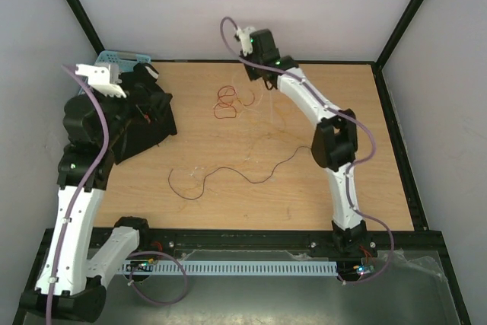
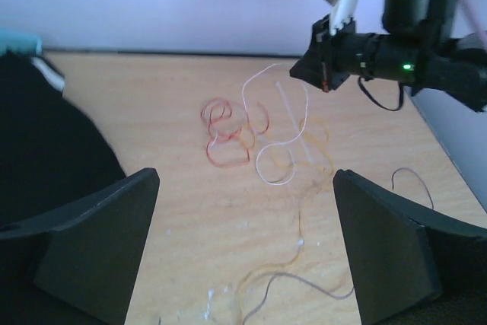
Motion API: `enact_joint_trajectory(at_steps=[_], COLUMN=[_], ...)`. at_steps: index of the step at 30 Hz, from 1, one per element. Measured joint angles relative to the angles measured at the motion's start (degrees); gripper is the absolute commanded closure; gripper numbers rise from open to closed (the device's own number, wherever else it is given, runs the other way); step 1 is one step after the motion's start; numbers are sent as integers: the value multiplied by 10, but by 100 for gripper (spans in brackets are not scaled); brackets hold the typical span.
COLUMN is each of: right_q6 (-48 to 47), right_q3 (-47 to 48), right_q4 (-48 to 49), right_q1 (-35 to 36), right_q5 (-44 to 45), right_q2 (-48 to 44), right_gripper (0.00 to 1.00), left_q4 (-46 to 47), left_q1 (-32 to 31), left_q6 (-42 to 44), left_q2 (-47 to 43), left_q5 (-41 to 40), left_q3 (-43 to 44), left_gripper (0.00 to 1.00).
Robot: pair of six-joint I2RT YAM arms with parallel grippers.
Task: Zip-tie the wires
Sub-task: Pick up the cable at the center of the board, then straighten the cable at the center of the board.
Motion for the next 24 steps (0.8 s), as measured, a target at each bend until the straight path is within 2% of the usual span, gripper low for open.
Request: enact_joint_trajectory(at_steps=[6,13,17,24], right_q6=[-7,-14,-9,13], right_q3=[56,114,109,38], right_q4=[2,20,20,9], right_q1=[0,0,0,0], right_q5=[44,59,41,-39], right_q2=[-129,-237,-272,-343], right_gripper=[93,95,96,97], left_q4=[39,69,92,130], left_q1=[2,2,2,-1], left_q6=[32,44,15,-89], left_q2=[69,134,153,172], left_q5=[61,117,153,220], left_q3=[87,118,133,190], left_gripper=[1,1,1,1])
